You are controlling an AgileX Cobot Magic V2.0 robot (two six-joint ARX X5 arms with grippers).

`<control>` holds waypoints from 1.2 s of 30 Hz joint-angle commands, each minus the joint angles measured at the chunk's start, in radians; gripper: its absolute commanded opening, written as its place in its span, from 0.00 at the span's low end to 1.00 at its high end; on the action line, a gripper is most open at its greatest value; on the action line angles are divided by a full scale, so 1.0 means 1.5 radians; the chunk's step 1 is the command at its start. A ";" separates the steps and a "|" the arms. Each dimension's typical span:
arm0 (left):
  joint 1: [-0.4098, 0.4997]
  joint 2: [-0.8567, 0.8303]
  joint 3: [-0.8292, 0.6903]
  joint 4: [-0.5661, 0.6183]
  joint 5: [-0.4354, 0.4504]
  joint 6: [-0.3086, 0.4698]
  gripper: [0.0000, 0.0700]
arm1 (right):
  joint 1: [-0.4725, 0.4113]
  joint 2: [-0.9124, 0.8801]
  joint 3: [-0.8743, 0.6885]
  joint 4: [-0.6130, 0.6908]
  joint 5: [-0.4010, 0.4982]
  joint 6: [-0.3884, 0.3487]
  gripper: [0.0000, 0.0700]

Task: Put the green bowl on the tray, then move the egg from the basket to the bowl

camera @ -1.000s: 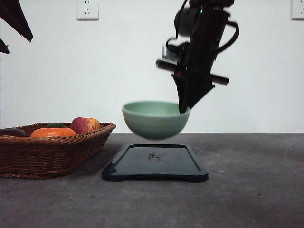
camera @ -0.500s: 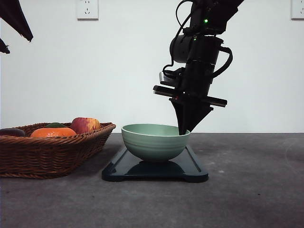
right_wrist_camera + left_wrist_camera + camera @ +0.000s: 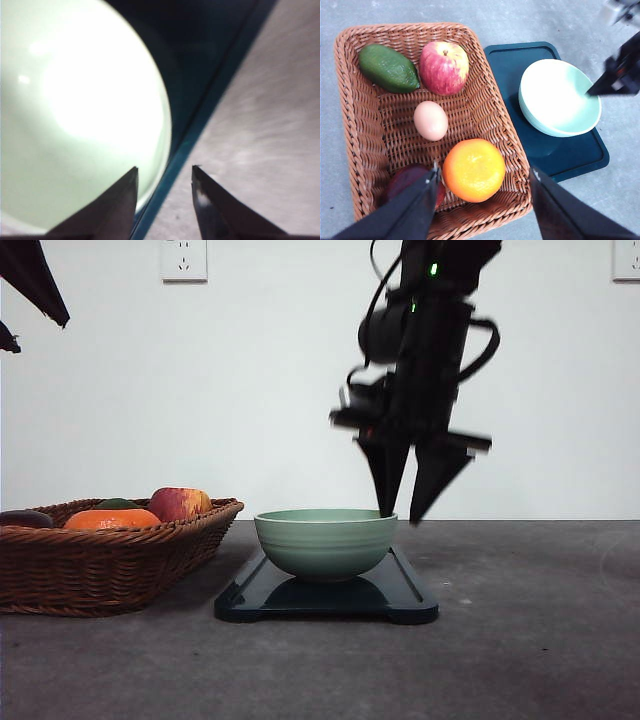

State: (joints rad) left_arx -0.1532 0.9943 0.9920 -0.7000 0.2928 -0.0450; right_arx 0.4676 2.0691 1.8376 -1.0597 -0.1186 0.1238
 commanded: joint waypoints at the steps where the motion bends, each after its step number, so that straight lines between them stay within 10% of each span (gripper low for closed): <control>1: -0.002 0.004 0.015 0.004 0.003 -0.003 0.50 | 0.012 -0.033 0.017 0.026 0.010 -0.009 0.30; 8: -0.002 0.004 0.015 0.002 0.003 -0.003 0.50 | 0.030 -0.148 -0.067 0.155 0.027 -0.015 0.30; 21: -0.003 0.004 0.015 -0.006 0.003 0.003 0.50 | 0.045 -0.485 -0.592 0.485 0.027 -0.015 0.30; 36: -0.025 0.055 0.028 -0.026 -0.005 -0.040 0.51 | 0.045 -0.826 -0.842 0.392 0.027 0.055 0.30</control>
State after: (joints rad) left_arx -0.1871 1.0605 1.0086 -0.7456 0.2884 -0.0866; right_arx 0.5285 0.8310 0.5713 -0.4756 -0.0786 0.1810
